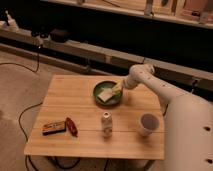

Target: Drag the ceramic bowl in a circle

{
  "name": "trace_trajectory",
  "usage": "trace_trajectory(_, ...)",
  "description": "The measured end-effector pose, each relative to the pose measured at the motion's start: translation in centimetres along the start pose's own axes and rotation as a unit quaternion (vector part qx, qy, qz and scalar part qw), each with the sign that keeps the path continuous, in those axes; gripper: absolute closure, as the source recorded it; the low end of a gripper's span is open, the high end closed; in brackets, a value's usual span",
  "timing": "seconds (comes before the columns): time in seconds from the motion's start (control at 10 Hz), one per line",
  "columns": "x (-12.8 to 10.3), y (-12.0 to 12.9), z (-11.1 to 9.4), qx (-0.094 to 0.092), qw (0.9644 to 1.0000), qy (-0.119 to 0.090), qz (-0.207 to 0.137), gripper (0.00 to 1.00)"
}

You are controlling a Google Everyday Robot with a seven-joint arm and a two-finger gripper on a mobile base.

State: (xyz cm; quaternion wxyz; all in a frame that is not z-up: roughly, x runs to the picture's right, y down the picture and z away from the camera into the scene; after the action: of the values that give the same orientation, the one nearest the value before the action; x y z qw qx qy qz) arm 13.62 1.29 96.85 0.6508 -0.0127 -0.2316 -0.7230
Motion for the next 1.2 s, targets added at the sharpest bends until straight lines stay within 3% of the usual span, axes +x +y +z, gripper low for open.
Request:
trace_trajectory(0.4,-0.1,0.5,0.1,-0.008,0.9999,-0.005,0.012,0.2)
trace_trajectory(0.8,0.2,2.7,1.1,-0.044,0.9968,-0.023,0.062,0.23)
trace_trajectory(1.2,1.1,2.2,2.1,-0.051,0.9956,-0.023,0.075,0.61)
